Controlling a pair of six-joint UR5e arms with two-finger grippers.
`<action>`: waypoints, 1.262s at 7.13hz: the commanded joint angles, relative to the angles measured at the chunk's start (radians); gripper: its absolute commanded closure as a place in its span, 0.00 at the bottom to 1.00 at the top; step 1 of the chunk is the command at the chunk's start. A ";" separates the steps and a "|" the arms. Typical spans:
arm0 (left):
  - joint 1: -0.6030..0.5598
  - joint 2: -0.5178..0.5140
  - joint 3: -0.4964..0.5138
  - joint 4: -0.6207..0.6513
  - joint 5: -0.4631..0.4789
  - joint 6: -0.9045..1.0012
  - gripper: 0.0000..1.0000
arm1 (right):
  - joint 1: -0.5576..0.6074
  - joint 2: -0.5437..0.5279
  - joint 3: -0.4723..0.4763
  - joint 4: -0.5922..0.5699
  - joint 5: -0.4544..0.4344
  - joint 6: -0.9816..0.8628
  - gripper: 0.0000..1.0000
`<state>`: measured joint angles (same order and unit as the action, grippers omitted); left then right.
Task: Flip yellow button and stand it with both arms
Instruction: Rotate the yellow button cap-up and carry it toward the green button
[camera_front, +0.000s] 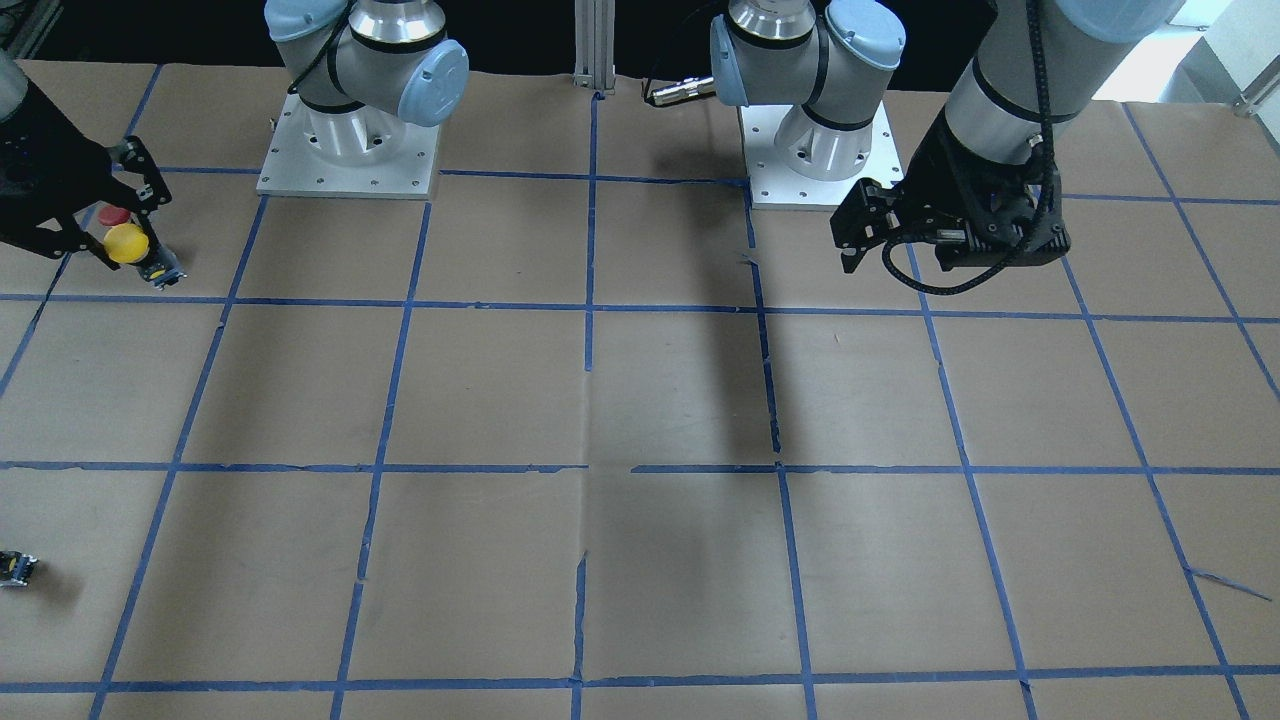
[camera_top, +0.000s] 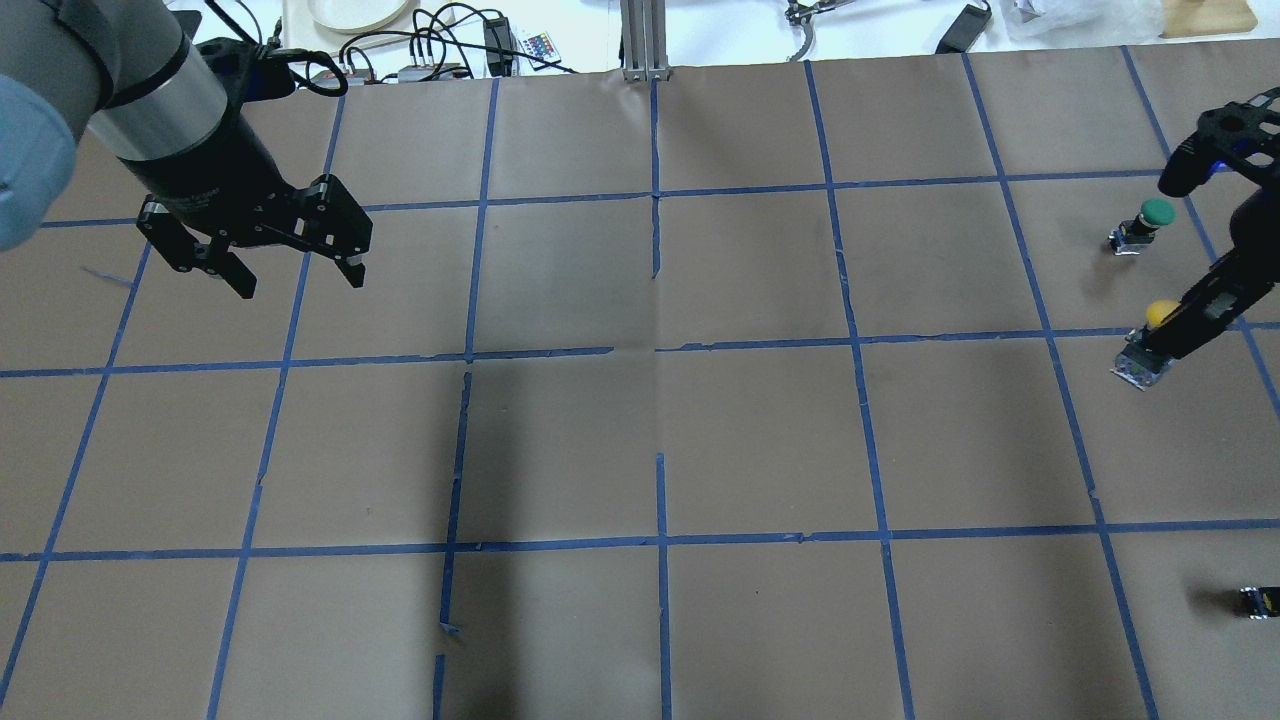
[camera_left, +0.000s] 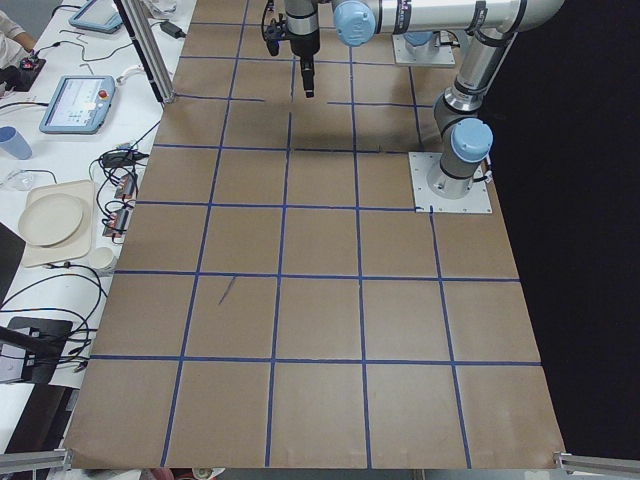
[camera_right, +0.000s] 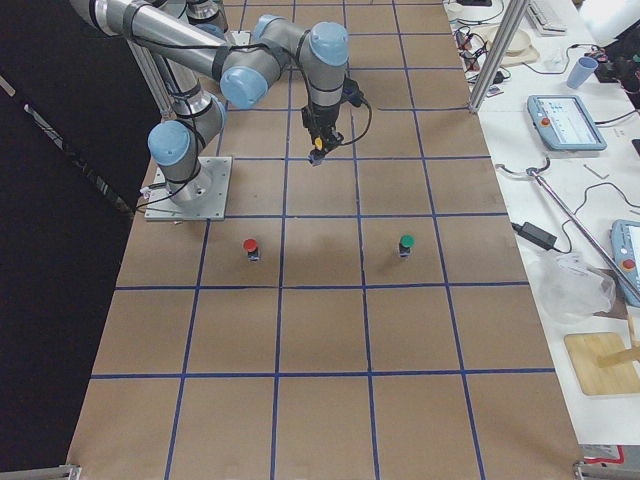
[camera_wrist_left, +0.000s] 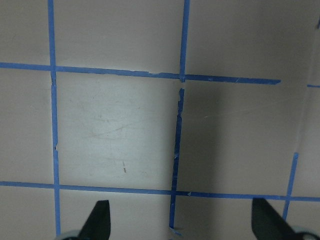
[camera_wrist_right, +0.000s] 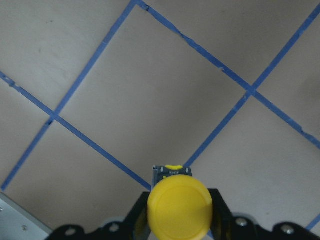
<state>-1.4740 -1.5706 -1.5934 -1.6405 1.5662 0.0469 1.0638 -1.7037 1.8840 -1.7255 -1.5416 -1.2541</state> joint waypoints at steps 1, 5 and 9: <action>0.001 -0.017 0.044 -0.032 0.035 0.022 0.01 | -0.109 0.047 0.061 -0.168 0.009 -0.303 0.97; -0.003 -0.046 0.070 -0.021 0.034 0.027 0.01 | -0.235 0.281 0.047 -0.400 0.100 -0.592 0.97; -0.002 -0.048 0.067 -0.021 0.031 0.027 0.01 | -0.263 0.381 0.040 -0.427 0.138 -0.725 0.96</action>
<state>-1.4757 -1.6182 -1.5236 -1.6611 1.5983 0.0738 0.8201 -1.3671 1.9310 -2.1476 -1.4067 -1.9641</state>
